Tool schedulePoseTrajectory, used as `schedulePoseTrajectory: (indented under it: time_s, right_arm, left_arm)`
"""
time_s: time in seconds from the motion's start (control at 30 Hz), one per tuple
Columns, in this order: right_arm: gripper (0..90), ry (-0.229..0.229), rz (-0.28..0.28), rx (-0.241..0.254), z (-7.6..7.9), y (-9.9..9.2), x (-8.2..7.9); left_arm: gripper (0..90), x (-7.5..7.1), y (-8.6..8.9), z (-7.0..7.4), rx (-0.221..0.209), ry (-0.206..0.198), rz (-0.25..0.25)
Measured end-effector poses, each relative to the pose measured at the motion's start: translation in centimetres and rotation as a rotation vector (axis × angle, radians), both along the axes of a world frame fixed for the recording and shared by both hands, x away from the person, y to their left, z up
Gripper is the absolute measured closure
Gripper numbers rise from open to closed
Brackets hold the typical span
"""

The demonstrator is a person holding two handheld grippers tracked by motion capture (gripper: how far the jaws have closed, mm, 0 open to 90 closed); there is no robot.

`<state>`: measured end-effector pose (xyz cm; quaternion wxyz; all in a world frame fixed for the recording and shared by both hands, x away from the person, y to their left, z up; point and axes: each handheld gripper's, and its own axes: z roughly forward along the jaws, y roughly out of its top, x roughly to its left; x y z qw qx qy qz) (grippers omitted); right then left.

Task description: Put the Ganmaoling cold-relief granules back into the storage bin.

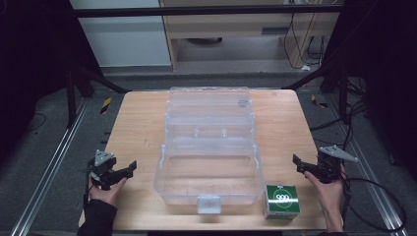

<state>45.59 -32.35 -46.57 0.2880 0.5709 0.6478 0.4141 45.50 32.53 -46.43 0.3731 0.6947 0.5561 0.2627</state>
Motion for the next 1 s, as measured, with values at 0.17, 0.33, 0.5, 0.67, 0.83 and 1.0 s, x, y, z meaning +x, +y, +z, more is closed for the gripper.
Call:
schedulePoseTrajectory:
  time_s: [0.17, 0.33, 0.5, 0.67, 0.83, 1.0]
  right_arm:
    - [6.2, -0.002, 0.055, 0.021, 0.7, -0.4, -0.4]
    - [6.5, -0.028, 0.126, 0.000, 2.1, 0.2, -0.7]
    - [6.5, -0.063, 0.168, -0.028, 3.7, 0.9, -1.1]
    - [6.5, -0.076, 0.214, -0.051, 5.3, 1.4, -1.4]
    - [6.1, -0.091, 0.258, -0.086, 7.1, 1.9, -1.5]
    - [5.9, -0.086, 0.317, -0.149, 8.8, 2.4, -1.6]
  left_arm:
    - [18.3, 0.0, 0.1, 0.0, 0.003, 0.006, 0.002]
    - [18.3, 0.1, 0.0, -0.2, 0.008, 0.018, -0.003]
    - [18.5, 0.2, 0.1, -0.4, 0.009, 0.031, -0.002]
    - [18.9, 0.2, 0.0, -0.4, 0.010, 0.030, 0.000]
    - [19.0, 0.2, 0.0, -0.5, 0.009, 0.035, -0.001]
    - [19.7, 0.3, 0.0, -0.6, 0.021, 0.042, -0.007]
